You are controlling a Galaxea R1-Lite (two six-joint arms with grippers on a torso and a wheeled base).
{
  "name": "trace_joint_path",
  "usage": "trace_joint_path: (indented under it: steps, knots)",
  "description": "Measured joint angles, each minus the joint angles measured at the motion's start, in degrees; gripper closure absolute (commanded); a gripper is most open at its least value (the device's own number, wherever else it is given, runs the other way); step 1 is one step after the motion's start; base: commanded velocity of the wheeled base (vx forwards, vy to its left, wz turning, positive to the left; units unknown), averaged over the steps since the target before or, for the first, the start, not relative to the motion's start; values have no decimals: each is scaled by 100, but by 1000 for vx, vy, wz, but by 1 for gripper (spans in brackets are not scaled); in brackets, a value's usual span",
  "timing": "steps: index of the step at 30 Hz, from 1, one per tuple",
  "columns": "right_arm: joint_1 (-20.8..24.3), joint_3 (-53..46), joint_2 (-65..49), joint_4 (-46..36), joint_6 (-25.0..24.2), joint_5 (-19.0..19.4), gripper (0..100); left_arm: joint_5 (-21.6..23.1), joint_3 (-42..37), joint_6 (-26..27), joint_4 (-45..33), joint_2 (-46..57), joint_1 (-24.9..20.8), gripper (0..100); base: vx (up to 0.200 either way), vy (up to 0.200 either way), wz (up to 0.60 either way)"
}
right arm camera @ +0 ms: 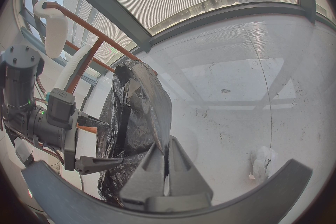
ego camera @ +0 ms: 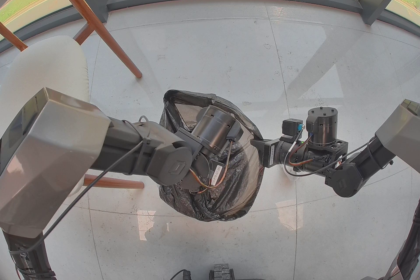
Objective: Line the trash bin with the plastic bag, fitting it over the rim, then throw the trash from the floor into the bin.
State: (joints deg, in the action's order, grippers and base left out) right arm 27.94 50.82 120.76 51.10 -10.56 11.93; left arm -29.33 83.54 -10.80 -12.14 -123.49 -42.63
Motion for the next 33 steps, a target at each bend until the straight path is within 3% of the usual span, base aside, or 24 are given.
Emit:
trace_joint_path:
  steps: [13, 14, 33]
  knots:
    - [28, 2, 0, -6, 11, -4, 100, -9, 52, -1, 246, -160, 306, 0, 0, 0, 0]
    - [28, 5, 0, -6, 11, -6, 100, -11, 52, -1, 265, -165, 330, 100, 0, 0, 0]
    - [56, -9, 0, 2, 0, -39, 100, -17, -143, 71, 380, 4, 547, 100, 0, 0, 0]
